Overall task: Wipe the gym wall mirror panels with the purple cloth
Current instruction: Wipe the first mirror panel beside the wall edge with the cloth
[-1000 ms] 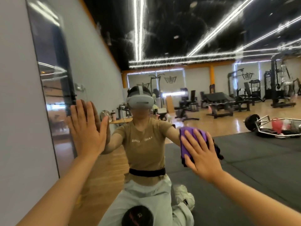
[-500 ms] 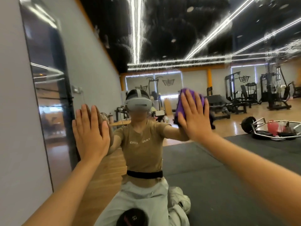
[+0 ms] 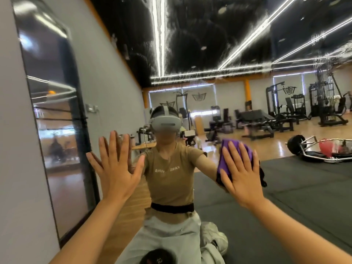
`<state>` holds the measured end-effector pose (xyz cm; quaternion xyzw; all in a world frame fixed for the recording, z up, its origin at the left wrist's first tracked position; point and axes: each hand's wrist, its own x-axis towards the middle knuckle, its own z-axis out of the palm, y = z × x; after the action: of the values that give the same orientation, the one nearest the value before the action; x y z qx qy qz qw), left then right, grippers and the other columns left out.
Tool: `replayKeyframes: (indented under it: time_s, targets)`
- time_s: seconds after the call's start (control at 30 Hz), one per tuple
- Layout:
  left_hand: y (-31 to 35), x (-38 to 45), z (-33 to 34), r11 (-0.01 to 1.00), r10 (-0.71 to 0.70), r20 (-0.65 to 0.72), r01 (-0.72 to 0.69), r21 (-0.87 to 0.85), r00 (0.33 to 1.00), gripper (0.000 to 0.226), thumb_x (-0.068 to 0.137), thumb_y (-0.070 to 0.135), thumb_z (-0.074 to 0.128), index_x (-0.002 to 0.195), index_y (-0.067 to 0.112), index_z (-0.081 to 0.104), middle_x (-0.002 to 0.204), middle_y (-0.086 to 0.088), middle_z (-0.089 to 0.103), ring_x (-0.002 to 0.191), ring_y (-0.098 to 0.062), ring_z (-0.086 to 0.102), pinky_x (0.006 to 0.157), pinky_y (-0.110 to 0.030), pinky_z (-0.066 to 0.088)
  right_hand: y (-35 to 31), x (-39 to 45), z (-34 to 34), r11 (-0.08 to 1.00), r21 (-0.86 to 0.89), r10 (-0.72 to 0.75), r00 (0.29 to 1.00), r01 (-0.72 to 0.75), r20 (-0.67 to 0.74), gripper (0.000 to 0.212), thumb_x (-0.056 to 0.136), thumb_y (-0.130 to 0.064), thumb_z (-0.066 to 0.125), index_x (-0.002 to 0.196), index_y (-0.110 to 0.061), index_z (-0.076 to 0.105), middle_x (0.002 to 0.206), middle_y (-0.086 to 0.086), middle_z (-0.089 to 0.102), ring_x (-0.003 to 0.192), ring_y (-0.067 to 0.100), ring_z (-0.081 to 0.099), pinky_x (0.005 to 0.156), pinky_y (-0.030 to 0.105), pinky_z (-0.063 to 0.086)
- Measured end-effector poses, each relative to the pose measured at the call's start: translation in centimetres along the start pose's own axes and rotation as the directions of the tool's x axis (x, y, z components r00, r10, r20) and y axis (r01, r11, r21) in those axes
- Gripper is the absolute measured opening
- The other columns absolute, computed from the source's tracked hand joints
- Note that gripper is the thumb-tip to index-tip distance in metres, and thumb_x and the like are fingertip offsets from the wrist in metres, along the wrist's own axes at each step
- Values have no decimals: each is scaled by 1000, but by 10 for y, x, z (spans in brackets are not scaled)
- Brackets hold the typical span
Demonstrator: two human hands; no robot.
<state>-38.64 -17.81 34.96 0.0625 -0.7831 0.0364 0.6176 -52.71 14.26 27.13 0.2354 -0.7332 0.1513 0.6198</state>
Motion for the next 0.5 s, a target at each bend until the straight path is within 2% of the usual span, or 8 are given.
replayKeyframes:
  time_s: [0.13,0.27,0.43,0.5]
  targets:
    - [-1,-1,2,1000,-4,-7,5,22,1000,79,94,63,35,162,25,19,170,-4,0,156,-29,-7,118,-70,-3,12,-68,7,995,-61,-75,991,82,113,63,107,-53,17,163,-26,9,170,-1,7,156,29,9,122,57,10]
    - [-2,0,3,999,8,-13,-7,43,1000,80,94,63,33,162,24,17,170,-5,0,156,-31,-5,117,-72,-1,13,-63,0,995,-31,-85,985,91,153,63,107,-54,17,163,-26,9,170,-2,9,157,26,6,122,56,11]
    - [-2,-1,5,999,7,-23,-6,46,1000,80,94,64,31,162,23,17,170,-5,0,156,-32,-4,116,-73,1,9,40,-13,965,109,233,971,-237,52,66,104,-51,23,162,-24,5,169,4,10,155,24,7,124,47,0]
    - [-2,0,5,999,15,-25,-14,45,1000,80,94,64,30,162,22,17,170,-5,-1,156,-32,-3,116,-73,1,18,94,-22,964,121,233,971,-238,58,68,101,-51,23,160,-25,1,169,2,7,155,20,2,123,40,-8]
